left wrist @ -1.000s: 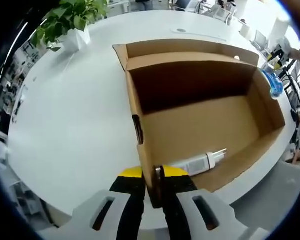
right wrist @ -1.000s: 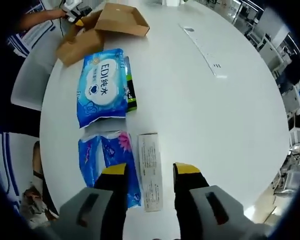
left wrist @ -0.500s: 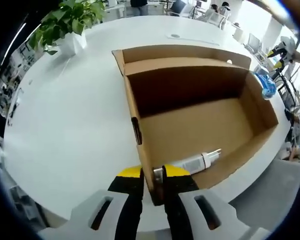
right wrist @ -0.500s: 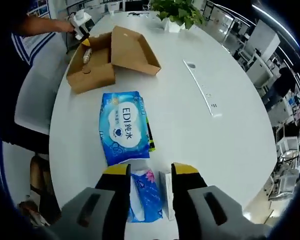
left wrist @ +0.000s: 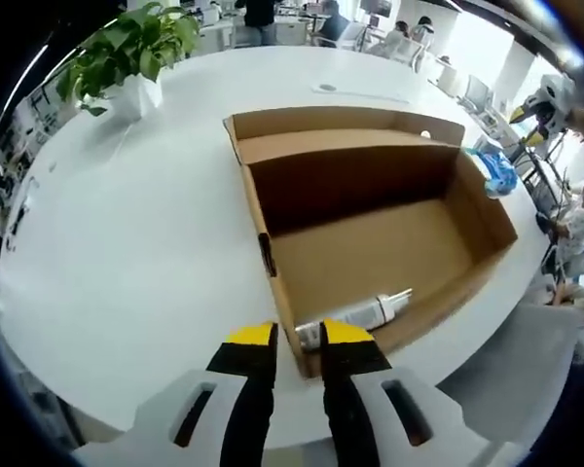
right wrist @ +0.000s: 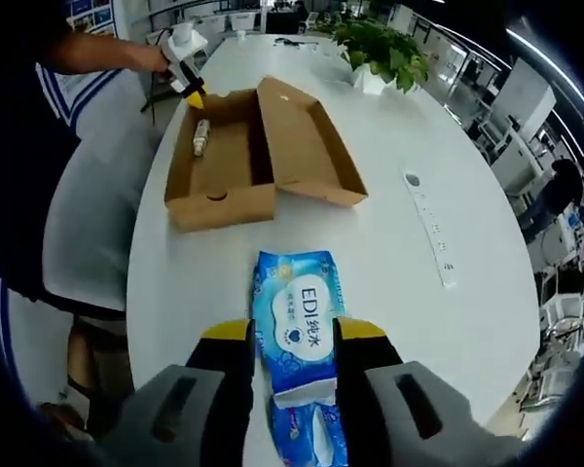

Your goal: Operate the shoe box by opening the lid, removing the specified soft item, and placing it in the target area until the item is outside and the box remains undamaged.

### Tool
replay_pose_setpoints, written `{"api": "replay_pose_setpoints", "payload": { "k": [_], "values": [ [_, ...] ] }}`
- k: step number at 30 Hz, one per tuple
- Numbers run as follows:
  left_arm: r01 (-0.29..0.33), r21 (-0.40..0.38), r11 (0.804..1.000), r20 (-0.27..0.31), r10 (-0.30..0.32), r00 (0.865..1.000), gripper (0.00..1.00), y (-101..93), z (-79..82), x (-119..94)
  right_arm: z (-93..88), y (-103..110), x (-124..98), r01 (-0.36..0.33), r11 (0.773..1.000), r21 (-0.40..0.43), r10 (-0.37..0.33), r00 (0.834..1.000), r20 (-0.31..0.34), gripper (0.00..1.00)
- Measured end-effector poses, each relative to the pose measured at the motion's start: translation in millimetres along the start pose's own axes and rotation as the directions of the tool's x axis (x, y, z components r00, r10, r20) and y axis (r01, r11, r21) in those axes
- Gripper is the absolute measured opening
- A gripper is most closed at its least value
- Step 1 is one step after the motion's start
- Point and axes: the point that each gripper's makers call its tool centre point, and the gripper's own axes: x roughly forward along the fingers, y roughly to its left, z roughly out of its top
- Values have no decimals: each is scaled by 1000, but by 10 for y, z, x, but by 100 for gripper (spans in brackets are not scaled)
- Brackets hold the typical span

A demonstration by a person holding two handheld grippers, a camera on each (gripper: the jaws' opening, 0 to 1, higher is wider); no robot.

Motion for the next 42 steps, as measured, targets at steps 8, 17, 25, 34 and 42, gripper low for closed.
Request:
{"api": "replay_pose_setpoints", "payload": {
  "k": [8, 17, 25, 34, 42],
  "values": [
    [36, 41, 999, 10, -37, 999, 16, -42, -59, -101, 424, 334, 229, -39, 999, -10, 39, 998, 48, 28],
    [66, 49, 997, 42, -68, 997, 17, -49, -6, -146, 662, 572, 310, -59, 998, -21, 60, 997, 55, 27],
    [93, 99, 991, 61, -99, 993, 18, -78, 144, -205, 940, 798, 468, -80, 996, -43, 84, 993, 78, 26],
    [179, 323, 929, 6, -191, 982, 18, -363, 277, -212, 1261, 1049, 774, -122, 990, -69, 129, 986, 105, 25],
    [396, 544, 740, -247, -310, 918, 21, -549, 124, -39, 1420, 1208, 980, -170, 983, -69, 178, 975, 132, 24]
  ]
}}
